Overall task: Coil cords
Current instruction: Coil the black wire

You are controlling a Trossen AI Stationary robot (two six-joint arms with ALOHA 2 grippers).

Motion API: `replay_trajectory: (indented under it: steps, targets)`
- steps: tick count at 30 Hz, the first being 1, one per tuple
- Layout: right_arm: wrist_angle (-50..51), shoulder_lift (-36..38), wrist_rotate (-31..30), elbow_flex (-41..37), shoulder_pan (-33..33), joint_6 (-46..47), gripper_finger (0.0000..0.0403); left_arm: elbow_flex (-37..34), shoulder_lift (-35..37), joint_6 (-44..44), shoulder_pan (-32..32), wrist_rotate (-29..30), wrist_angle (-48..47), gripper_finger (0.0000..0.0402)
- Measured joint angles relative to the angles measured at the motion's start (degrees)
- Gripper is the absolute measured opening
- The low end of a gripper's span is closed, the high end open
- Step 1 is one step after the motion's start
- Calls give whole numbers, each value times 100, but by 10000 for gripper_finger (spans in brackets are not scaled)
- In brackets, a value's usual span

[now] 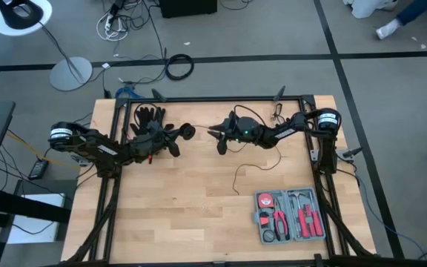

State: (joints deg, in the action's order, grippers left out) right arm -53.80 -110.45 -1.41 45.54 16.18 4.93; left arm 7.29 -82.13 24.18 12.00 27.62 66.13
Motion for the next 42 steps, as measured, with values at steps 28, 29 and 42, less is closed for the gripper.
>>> replay_trajectory:
  steps: [28,29,42]
  targets:
    - [1341,0,-225,0,1,4,5,0,0,30,-1,131,7,0]
    - [1359,0,-225,0,1,4,5,0,0,30,-1,131,7,0]
    - [1555,-1,-844,29,-7,725,1,0,2,233,-1,-403,190,0]
